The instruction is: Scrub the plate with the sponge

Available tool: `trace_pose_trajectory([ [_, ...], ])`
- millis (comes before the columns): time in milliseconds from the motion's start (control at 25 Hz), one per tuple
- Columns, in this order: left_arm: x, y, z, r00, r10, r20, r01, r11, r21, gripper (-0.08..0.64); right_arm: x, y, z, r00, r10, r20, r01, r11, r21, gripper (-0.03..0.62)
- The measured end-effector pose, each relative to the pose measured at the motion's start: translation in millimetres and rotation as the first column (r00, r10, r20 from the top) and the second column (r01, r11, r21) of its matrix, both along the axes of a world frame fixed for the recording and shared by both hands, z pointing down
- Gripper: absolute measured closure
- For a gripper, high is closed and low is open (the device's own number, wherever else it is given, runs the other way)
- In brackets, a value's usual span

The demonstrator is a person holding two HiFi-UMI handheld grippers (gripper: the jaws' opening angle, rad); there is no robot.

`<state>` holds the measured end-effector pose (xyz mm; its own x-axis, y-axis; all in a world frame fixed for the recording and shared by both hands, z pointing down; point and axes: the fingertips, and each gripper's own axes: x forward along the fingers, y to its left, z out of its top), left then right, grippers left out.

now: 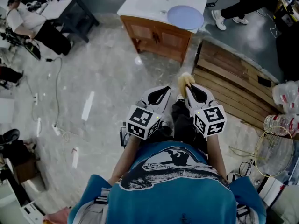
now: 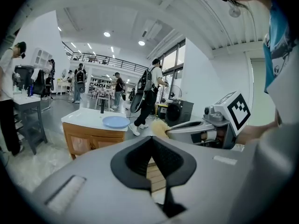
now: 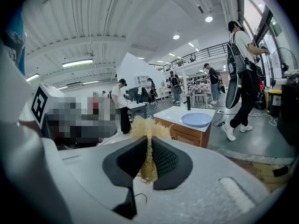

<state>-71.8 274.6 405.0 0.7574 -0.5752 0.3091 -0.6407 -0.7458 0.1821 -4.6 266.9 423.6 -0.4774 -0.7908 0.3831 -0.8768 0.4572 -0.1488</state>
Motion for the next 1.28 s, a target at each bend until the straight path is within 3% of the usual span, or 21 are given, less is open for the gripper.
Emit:
trace_pose_trajectory([
  [720,76.7,-164.0,1.7,0.995,-0.098,0.03,0.098,0.995,-0.02,0.543,82.9,-178.0,0.7,0.996,-0.088,0.03,0.088,0.996,-0.009,0.563],
  [1280,120.3,-228.5,10.7,0.981,-0.184,0.059,0.186,0.982,-0.031,0.543,134.5,-244.0,16.2,0.99,-0.127,0.066,0.129,0.991,-0.035,0.563],
])
